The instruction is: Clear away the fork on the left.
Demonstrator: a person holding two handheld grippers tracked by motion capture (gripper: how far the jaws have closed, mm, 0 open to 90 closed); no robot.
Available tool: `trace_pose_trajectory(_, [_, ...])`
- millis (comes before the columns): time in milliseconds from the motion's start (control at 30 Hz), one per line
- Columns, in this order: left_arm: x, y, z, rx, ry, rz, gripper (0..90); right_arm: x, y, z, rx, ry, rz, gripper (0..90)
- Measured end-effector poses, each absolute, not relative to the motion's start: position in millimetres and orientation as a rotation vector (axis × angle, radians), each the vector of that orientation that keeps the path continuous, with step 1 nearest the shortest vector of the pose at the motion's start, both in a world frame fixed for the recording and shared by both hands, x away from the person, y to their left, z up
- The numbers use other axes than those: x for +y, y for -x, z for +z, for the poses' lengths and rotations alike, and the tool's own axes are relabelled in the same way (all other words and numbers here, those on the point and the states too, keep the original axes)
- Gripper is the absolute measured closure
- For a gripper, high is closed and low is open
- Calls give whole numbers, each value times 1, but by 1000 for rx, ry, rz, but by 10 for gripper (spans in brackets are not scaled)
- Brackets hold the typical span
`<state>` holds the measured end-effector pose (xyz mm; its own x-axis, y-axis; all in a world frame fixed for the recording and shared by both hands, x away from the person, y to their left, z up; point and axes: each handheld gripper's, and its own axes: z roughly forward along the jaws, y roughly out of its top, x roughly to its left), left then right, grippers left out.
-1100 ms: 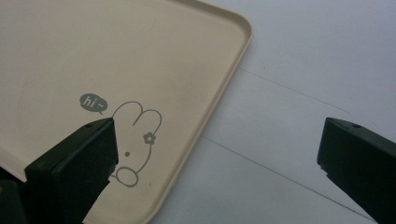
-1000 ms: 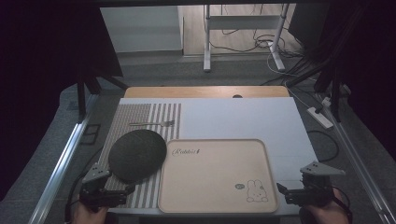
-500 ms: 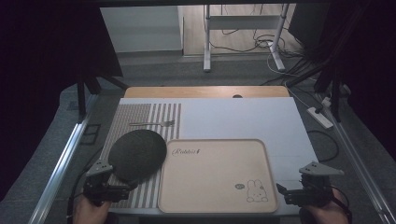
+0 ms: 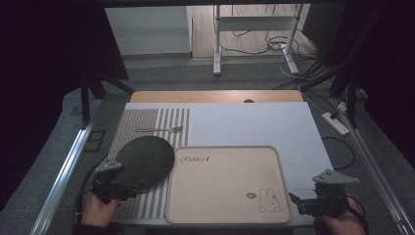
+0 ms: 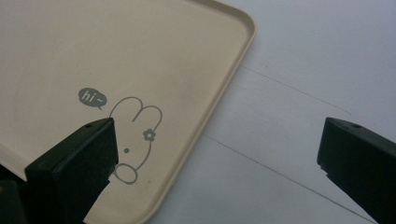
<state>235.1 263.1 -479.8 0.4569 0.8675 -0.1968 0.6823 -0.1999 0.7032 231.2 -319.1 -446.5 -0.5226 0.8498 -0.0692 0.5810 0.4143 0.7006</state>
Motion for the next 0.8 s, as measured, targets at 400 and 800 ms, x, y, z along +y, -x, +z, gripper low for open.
trace_pose_trajectory(400, [265,-275,-478,1301,-1958,320,0,-319,-232,-447,2262,-1221,868,0])
trace_pose_trajectory(800, [262,-315,-483,1308,-2008,290,0,-318,-232,-447,2267,-1219,860,0])
